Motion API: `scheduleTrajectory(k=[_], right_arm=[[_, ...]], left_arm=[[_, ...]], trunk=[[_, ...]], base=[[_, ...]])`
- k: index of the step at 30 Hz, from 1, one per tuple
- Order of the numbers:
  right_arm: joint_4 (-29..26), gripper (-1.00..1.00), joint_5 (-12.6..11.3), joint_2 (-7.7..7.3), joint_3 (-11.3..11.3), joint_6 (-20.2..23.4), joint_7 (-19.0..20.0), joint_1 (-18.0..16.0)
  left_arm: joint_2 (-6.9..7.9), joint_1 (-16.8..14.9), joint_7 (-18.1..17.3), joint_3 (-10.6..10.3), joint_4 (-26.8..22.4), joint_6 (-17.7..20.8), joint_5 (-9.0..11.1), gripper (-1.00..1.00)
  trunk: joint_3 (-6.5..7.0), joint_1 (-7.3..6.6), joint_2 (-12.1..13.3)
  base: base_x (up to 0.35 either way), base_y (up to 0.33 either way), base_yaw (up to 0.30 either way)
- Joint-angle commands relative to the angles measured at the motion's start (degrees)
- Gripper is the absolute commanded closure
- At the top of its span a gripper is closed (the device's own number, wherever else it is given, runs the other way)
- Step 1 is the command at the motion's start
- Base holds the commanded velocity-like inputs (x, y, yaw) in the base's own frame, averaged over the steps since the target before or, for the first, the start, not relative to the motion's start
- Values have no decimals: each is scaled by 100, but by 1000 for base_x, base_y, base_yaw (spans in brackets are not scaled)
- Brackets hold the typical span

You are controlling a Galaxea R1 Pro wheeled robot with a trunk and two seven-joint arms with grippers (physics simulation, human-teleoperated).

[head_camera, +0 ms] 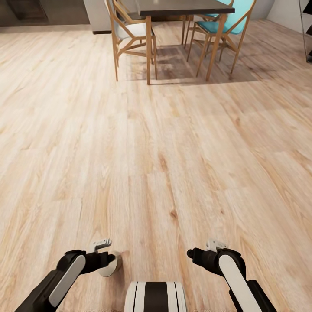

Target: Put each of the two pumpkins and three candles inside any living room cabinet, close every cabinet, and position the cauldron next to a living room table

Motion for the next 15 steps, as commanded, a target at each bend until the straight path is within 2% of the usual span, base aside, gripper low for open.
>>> scheduleTrajectory(k=[1,8,13,15], right_arm=[[-6,-100,-52,-5,10,7,-58,-4],[-2,-100,-53,-5,5,12,-51,-4],[-3,-100,-53,-5,5,8,-51,-4],[-5,-100,-53,-5,6,7,-51,-4]], left_arm=[[0,-5,54,51,-7,3,42,-100],[-35,-3,51,127,0,-7,-5,-100],[-38,-1,44,125,9,-111,-28,-100],[-38,0,43,125,10,-122,-29,-100]], trunk=[[-26,1,-3],[-49,4,-4],[-159,17,-11],[-159,17,-11]], base=[[0,0,0],[0,0,0],[0,0,0],[0,0,0]])
